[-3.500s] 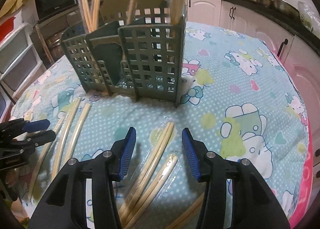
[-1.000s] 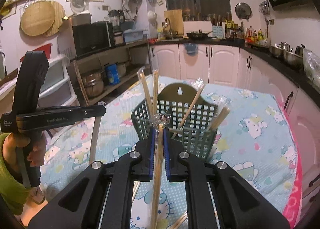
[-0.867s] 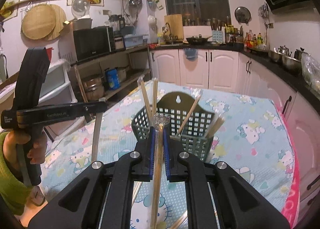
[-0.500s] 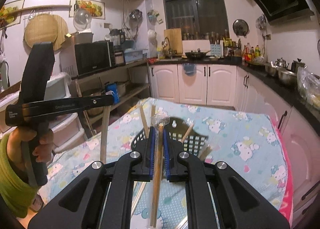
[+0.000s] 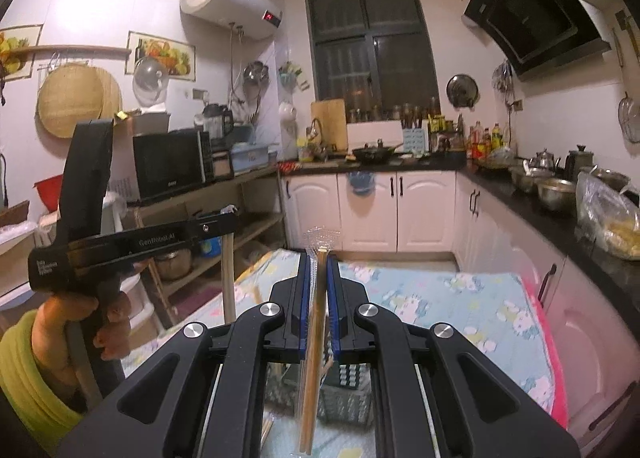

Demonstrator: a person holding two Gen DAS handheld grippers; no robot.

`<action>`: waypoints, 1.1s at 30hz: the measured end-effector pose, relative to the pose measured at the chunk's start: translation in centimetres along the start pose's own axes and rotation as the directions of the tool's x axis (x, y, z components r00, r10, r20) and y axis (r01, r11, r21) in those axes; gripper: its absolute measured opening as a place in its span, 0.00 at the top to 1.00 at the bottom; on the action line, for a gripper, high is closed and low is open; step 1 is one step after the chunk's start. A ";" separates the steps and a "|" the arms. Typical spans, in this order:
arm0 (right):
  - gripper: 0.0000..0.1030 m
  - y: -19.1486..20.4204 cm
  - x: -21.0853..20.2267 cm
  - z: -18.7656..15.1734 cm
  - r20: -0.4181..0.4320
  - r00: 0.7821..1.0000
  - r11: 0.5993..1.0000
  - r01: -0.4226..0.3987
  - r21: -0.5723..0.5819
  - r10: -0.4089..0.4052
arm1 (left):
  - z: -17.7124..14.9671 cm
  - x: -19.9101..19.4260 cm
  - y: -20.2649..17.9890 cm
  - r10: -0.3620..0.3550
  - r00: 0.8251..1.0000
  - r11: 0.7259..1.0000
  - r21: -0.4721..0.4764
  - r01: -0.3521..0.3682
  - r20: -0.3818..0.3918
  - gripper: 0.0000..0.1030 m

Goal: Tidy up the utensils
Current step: 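Lift the chopsticks with the left tool above the holder while the right tool carries its pair there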

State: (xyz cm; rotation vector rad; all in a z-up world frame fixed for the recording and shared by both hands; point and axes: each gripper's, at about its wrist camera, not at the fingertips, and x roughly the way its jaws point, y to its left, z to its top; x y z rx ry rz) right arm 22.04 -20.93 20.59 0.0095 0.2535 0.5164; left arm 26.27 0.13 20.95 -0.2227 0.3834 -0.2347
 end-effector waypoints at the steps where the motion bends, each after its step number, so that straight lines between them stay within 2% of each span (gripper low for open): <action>1: 0.92 -0.2 0.1 0.3 0.008 1.000 1.000 0.006 -0.001 -0.006 | 0.2 0.1 -0.1 -0.001 1.000 1.000 -0.003 0.001 0.006 0.99; 11: 0.92 -1.6 1.7 2.6 0.073 0.997 0.999 0.034 -0.002 -0.034 | 1.9 1.3 -1.3 0.033 0.995 0.999 0.020 -0.035 0.095 0.99; 17: 0.92 -2.2 2.9 3.5 0.108 0.992 0.997 0.066 -0.025 -0.063 | 2.4 2.7 -0.7 0.058 0.991 0.998 -0.019 -0.056 0.119 0.99; 25: 0.92 -3.5 4.3 2.6 0.138 0.986 0.996 0.091 0.016 -0.092 | 1.0 4.4 -0.2 0.099 0.983 0.995 -0.034 -0.095 0.156 0.99; 33: 0.92 -4.4 6.0 1.4 0.137 0.984 0.993 0.106 0.045 -0.112 | -0.7 5.9 -0.6 0.112 0.980 0.993 -0.001 -0.114 0.164 0.98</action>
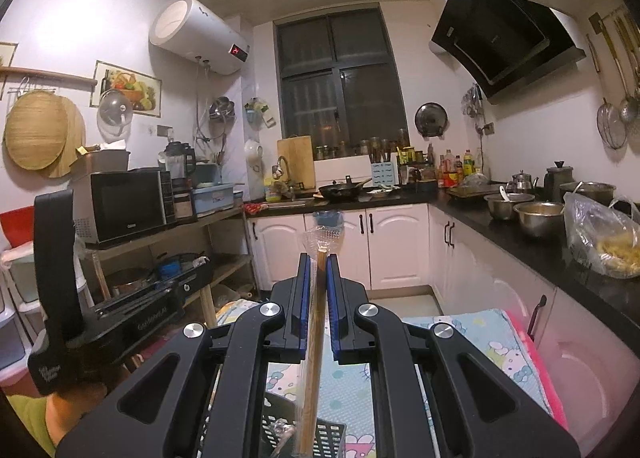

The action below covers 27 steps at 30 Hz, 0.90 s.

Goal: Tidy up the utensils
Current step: 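Lift the chopsticks with the left tool above the holder while the right tool carries its pair there, then lower the chopsticks into the holder and open the right tool while the left tool releases its pair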

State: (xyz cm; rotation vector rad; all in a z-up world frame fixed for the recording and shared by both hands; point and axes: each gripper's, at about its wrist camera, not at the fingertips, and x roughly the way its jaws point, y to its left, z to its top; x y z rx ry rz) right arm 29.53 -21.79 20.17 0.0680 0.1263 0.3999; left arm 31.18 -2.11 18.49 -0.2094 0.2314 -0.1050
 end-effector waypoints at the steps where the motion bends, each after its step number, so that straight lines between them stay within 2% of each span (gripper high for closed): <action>1: 0.92 0.0 0.2 -0.2 0.001 1.000 1.000 0.003 0.000 -0.003 | -0.2 0.1 -0.1 0.001 1.000 1.000 0.002 -0.001 0.000 0.98; 27: 0.92 -1.0 3.8 -6.1 -0.067 0.997 0.999 0.038 0.011 -0.038 | -6.8 1.3 0.3 -0.038 0.998 0.999 0.002 0.038 -0.057 0.98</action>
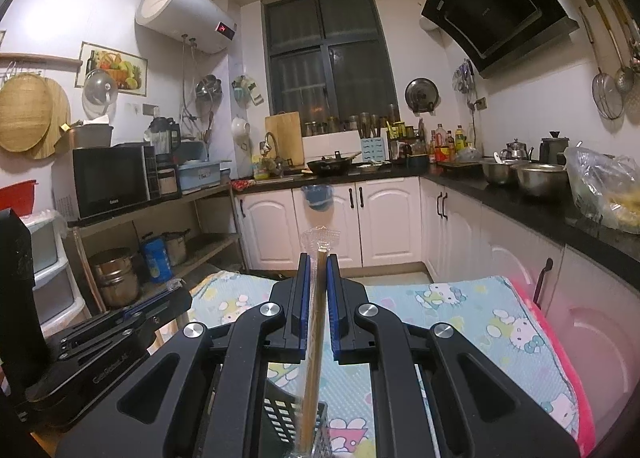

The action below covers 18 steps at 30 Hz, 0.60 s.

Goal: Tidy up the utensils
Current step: 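Lower the chopsticks into the holder and open the right tool while the left tool releases its pair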

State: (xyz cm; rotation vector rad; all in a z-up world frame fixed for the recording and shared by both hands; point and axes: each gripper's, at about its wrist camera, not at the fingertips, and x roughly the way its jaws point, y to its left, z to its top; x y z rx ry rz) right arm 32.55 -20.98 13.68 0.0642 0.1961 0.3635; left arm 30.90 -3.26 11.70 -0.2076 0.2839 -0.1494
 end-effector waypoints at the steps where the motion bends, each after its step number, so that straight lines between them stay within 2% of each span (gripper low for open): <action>1: 0.92 0.0 0.1 -0.1 -0.002 1.000 1.000 0.001 -0.001 -0.001 | -0.1 0.0 -0.1 -0.001 1.000 1.000 0.001 0.001 -0.002 0.98; 18: 0.91 -0.7 -0.3 -2.4 -0.086 0.996 0.999 -0.020 0.026 0.022 | -1.2 0.3 0.1 -0.006 0.999 1.000 0.017 0.007 -0.033 0.98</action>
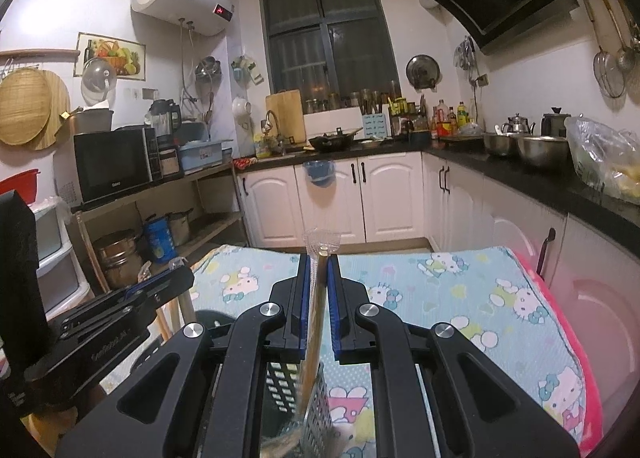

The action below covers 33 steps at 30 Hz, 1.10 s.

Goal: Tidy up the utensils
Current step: 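Lower the chopsticks into the holder and open the right tool while the left tool releases its pair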

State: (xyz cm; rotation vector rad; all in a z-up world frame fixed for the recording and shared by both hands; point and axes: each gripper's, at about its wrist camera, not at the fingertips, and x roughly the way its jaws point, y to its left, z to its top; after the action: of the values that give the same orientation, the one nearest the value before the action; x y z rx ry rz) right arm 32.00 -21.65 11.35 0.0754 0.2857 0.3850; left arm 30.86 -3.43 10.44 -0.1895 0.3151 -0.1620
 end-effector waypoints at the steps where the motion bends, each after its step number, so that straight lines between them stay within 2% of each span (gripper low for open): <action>1: 0.91 0.0 -0.1 -0.1 -0.006 1.000 1.000 0.000 0.002 0.000 | 0.0 0.0 0.1 0.000 1.000 1.000 -0.002 0.000 -0.003 0.98; 11: 0.88 -0.2 -0.9 -0.9 -0.063 0.998 1.000 -0.003 0.015 0.004 | -0.5 -0.2 0.6 -0.021 0.998 1.000 -0.022 0.019 -0.068 0.98; 13: 0.84 -0.1 -1.1 -1.0 -0.075 0.997 1.000 -0.003 0.020 0.004 | -0.7 -0.3 0.7 -0.026 0.996 0.999 -0.032 0.023 -0.086 0.95; 17: 0.82 0.0 -1.5 -1.0 -0.086 0.996 1.000 -0.003 0.020 0.005 | -1.0 -0.6 1.1 -0.027 0.994 0.999 -0.044 0.023 -0.107 0.91; 25: 0.73 0.1 -2.3 -1.3 -0.101 0.995 1.000 -0.002 0.019 0.003 | -1.3 -1.3 1.4 -0.024 0.991 0.999 -0.047 0.018 -0.129 0.78; 27: 0.71 0.0 -2.5 -1.4 -0.105 0.994 1.000 0.001 0.021 0.001 | -1.4 -1.5 1.4 -0.026 0.990 0.998 -0.054 0.019 -0.140 0.70; 29: 0.69 -0.1 -2.9 -1.5 -0.108 0.994 1.000 0.001 0.026 0.001 | -1.4 -1.7 1.4 -0.027 0.989 0.998 -0.056 0.019 -0.148 0.68; 33: 0.65 -0.1 -3.6 -1.6 -0.106 0.994 1.000 0.006 0.028 -0.003 | -1.5 -2.1 1.6 -0.027 0.987 0.998 -0.060 0.018 -0.158 0.56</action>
State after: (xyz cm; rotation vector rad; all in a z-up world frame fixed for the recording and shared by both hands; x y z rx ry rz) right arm 28.34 -23.05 10.77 0.0819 0.3959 0.3812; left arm 28.60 -1.72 9.33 -0.2389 0.4765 -0.1910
